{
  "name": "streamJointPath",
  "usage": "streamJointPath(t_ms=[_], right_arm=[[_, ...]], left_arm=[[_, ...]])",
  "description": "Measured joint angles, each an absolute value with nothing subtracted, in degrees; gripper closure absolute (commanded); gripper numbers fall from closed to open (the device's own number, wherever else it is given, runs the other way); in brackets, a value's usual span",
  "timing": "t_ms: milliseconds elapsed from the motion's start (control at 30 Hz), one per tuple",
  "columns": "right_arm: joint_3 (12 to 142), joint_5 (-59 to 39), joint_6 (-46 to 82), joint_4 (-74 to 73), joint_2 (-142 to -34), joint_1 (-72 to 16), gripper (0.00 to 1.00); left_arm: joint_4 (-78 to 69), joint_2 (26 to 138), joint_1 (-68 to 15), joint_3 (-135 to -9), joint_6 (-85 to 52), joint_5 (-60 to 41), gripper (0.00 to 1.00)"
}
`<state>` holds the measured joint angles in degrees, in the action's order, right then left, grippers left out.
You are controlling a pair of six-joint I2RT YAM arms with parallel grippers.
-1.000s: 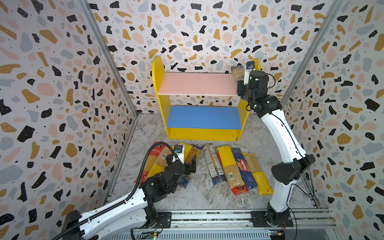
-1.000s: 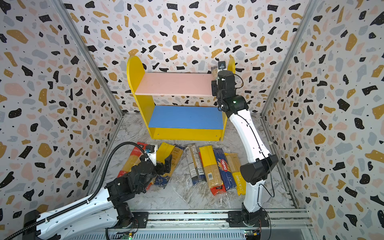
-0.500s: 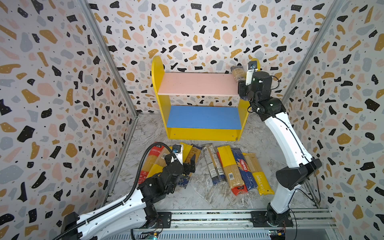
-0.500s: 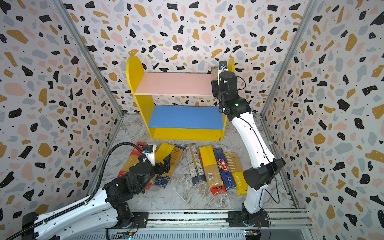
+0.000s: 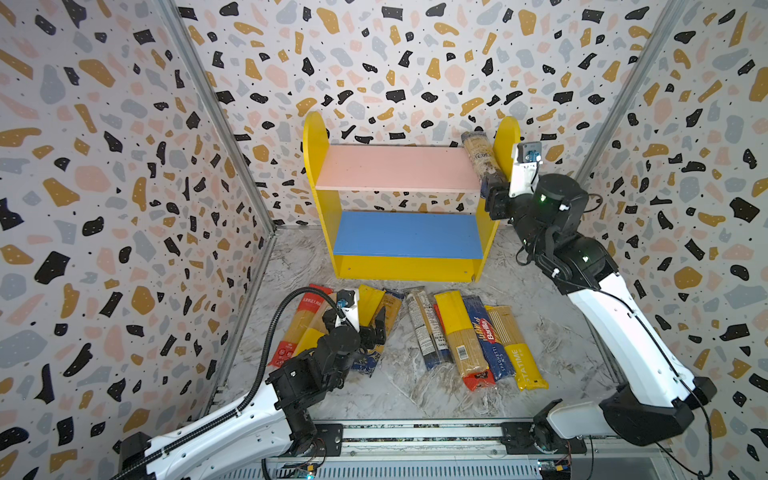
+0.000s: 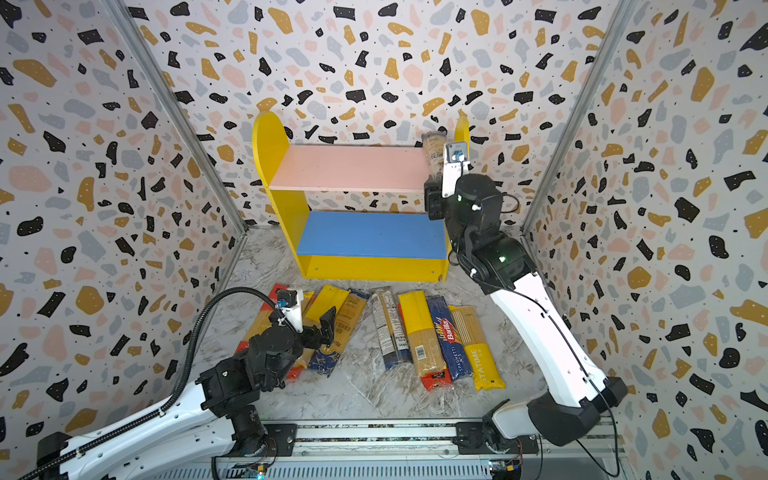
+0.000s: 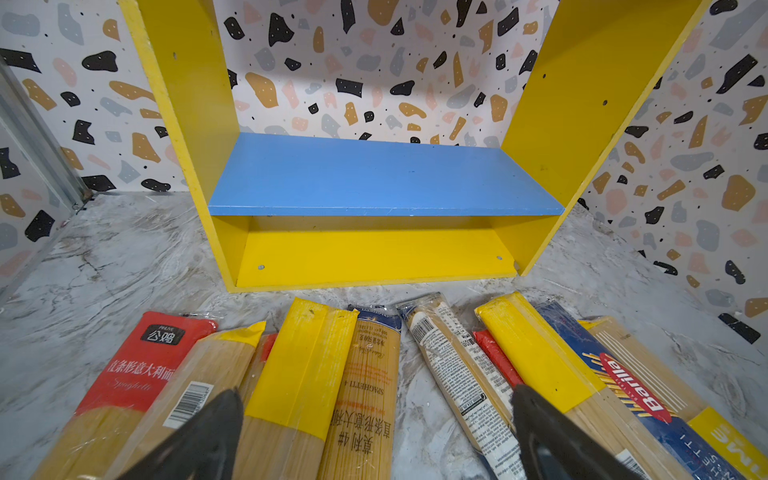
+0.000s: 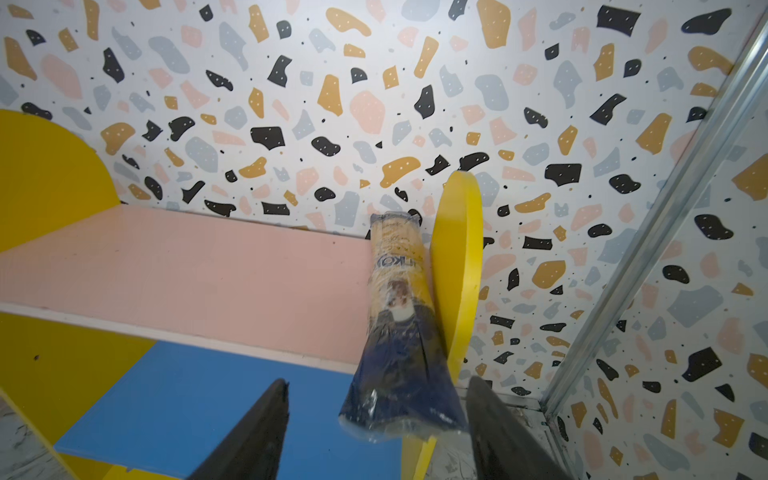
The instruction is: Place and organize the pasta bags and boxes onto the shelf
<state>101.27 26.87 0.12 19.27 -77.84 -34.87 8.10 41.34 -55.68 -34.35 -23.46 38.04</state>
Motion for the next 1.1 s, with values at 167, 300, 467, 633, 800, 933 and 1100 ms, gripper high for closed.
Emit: streamJointPath(t_ms=[167, 300, 467, 633, 800, 933, 1100], right_arm=[[88.5, 27.8, 3.4, 20.3, -69.8, -39.1, 0.29], [80.9, 28.2, 7.1, 22.8, -63.9, -42.1, 0.28], [71.1, 28.0, 12.9, 25.0, -56.6, -45.2, 0.26], [61.9, 26.5, 18.2, 26.2, -51.9, -46.3, 0.24], [54.2, 23.8, 23.1, 26.3, -51.4, -47.2, 0.17], [47.4, 21.4, 27.0, 26.0, -51.8, -48.7, 0.15], [39.2, 19.0, 31.1, 24.9, -53.1, -50.2, 0.14]], left_arm=[[9.0, 40.1, -55.7, -33.5, -24.2, 38.0, 0.0], [9.1, 39.9, -55.7, -32.8, -25.2, 38.0, 0.01], [9.0, 40.3, -55.7, -31.1, -27.1, 37.3, 0.0], [9.0, 40.4, -55.7, -29.5, -28.8, 36.5, 0.01], [8.5, 40.8, -55.7, -28.9, -29.8, 36.0, 0.0], [8.1, 41.6, -56.1, -28.6, -30.3, 35.5, 0.0], [7.2, 42.7, -56.1, -28.3, -30.5, 34.7, 0.01]])
